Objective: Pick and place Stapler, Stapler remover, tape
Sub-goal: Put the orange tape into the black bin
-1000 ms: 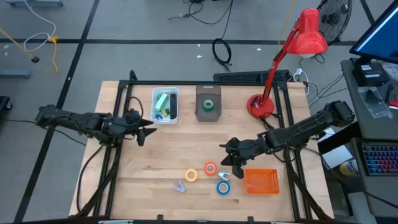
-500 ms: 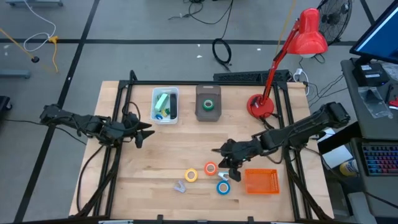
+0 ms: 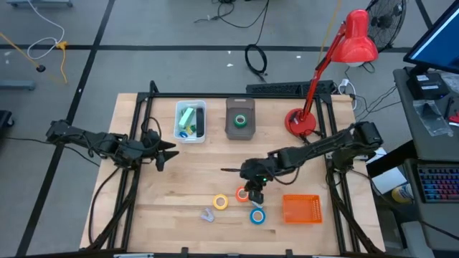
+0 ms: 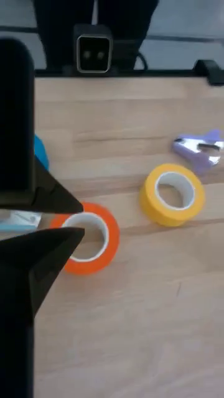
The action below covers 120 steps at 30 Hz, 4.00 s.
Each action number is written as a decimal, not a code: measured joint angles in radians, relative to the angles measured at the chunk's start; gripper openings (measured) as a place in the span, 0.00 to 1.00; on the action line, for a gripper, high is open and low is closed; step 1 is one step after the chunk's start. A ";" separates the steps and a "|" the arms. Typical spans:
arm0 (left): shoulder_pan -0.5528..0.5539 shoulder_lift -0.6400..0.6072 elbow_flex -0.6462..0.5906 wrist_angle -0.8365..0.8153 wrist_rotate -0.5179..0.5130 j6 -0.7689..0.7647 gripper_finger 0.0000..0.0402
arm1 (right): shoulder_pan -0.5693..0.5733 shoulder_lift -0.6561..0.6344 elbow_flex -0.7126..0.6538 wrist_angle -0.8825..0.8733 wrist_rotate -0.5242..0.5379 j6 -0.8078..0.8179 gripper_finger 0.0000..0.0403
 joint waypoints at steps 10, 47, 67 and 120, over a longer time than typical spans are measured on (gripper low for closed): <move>0.001 0.001 0.000 0.000 0.028 0.006 0.54 | -0.016 0.117 0.080 -0.030 -0.026 -0.102 0.35; 0.001 0.001 0.000 -0.016 0.084 0.053 0.54 | -0.016 0.260 0.099 -0.079 0.061 -0.059 0.29; 0.001 0.001 0.000 0.002 0.082 0.055 0.54 | -0.159 0.028 0.099 -0.029 0.117 -0.114 0.08; 0.001 0.002 0.000 0.059 0.019 -0.072 0.54 | -0.609 0.138 0.099 0.110 0.301 -0.634 0.14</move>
